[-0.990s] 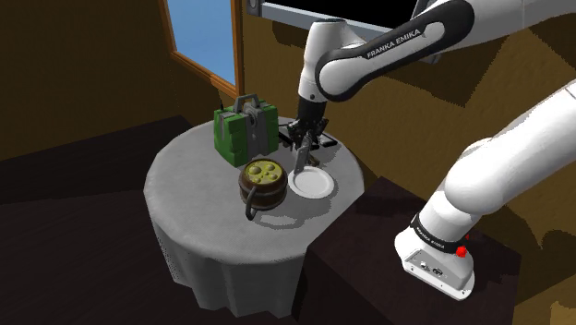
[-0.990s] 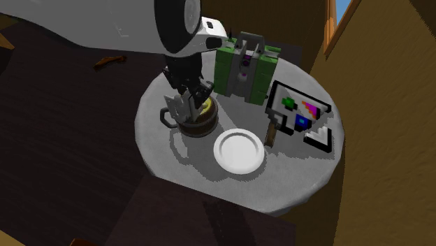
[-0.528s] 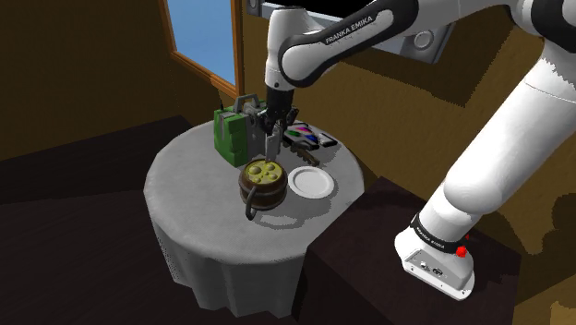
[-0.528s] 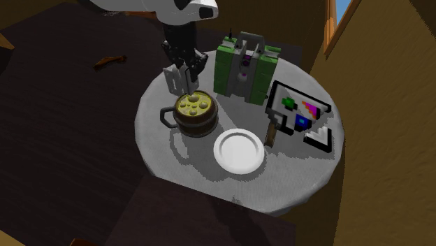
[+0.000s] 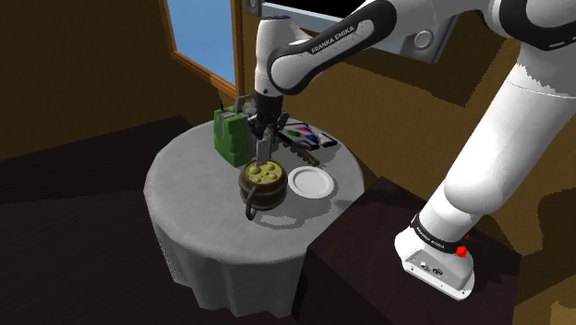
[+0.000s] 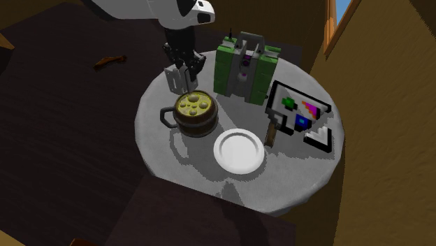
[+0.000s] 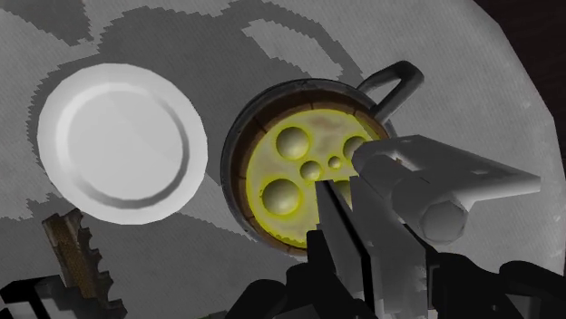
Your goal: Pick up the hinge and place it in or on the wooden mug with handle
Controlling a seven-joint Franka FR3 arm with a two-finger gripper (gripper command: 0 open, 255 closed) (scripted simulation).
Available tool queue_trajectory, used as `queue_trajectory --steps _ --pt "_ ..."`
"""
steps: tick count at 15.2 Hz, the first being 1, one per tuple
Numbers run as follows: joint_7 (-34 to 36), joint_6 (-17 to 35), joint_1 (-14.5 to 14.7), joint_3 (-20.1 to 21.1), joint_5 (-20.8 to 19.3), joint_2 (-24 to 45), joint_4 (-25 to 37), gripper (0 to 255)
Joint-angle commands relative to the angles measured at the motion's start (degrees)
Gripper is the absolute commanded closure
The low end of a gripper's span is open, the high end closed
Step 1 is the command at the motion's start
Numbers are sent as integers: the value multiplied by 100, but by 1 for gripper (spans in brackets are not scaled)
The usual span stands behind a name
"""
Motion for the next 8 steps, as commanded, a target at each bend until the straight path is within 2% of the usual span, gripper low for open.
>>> queue_trajectory --steps 1,8 --pt "37 155 8 1 -41 82 -75 255" --pt "160 661 34 -24 -219 413 -274 255"
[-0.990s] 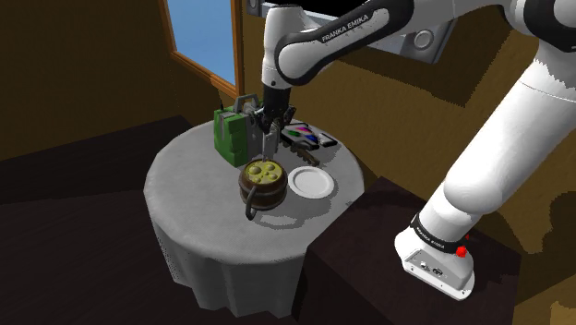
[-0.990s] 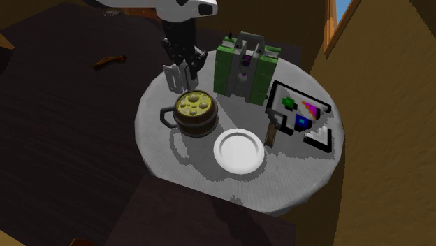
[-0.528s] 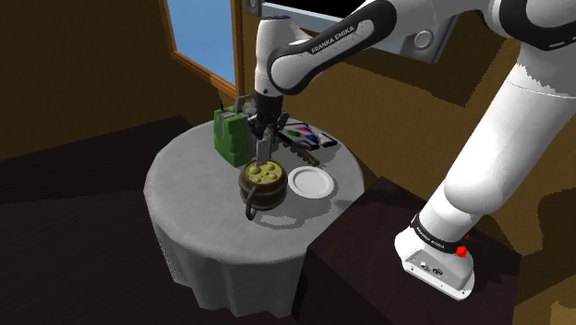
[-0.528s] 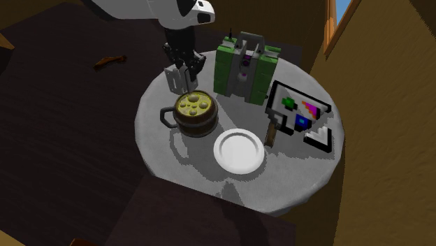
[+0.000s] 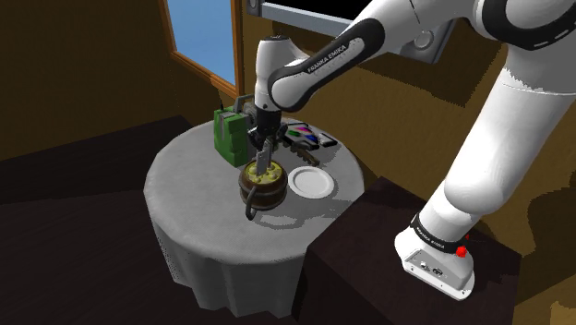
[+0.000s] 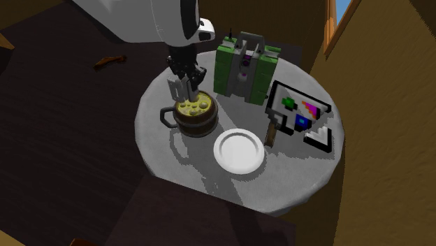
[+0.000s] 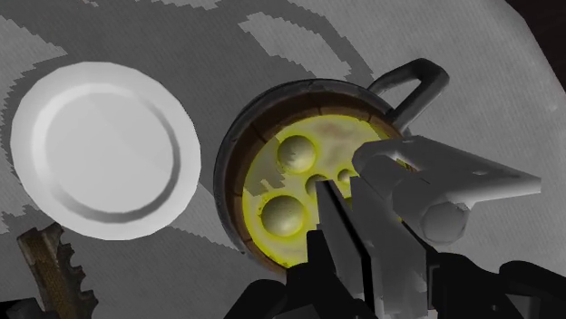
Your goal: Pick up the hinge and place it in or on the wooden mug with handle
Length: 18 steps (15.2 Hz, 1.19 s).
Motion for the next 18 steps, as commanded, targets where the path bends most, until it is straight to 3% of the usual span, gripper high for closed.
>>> queue_trajectory --steps 1,11,12,18 --pt "39 156 8 -12 -59 104 -55 255" --pt "95 340 24 -31 -140 244 -110 255" --pt "94 339 24 -31 -140 244 -110 0" --pt "38 167 6 -10 -58 100 -70 0"
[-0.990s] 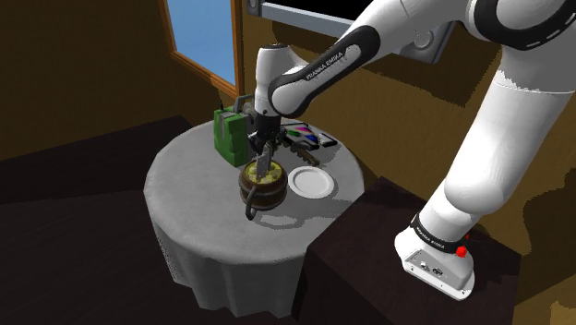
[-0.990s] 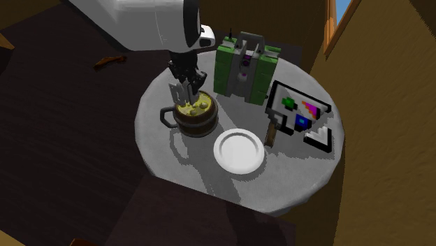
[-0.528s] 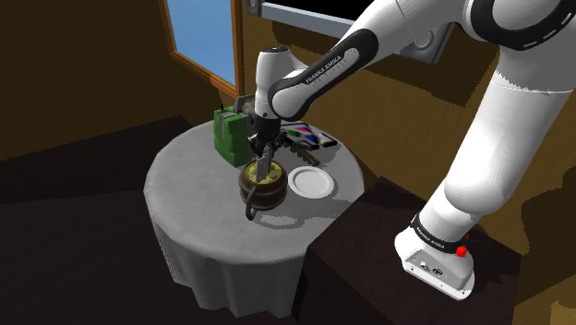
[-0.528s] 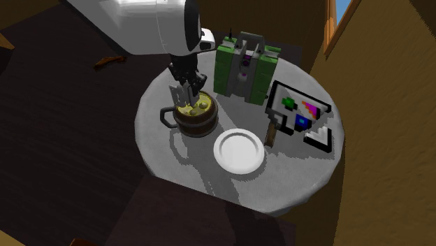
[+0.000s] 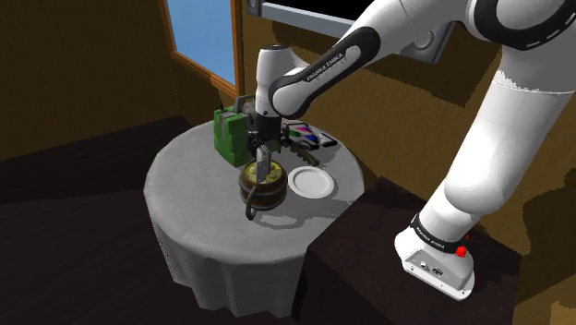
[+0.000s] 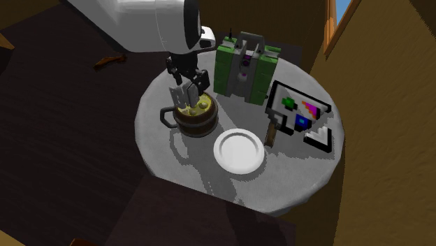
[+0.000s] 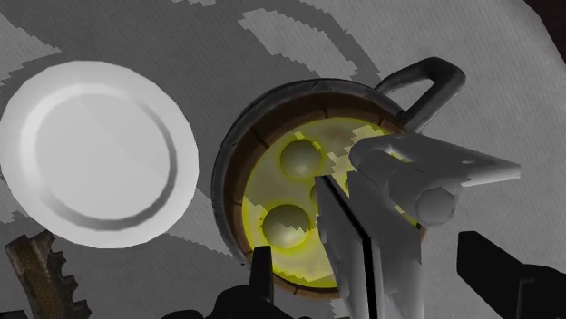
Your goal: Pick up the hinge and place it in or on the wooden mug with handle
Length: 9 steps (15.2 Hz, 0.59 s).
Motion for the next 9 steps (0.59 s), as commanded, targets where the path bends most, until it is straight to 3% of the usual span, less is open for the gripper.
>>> queue_trajectory --steps 1,3,9 --pt "-70 -277 -18 30 114 -203 88 0" --pt "-155 -595 -38 48 235 -433 194 0" --pt "-155 -595 -37 46 236 -433 194 0"
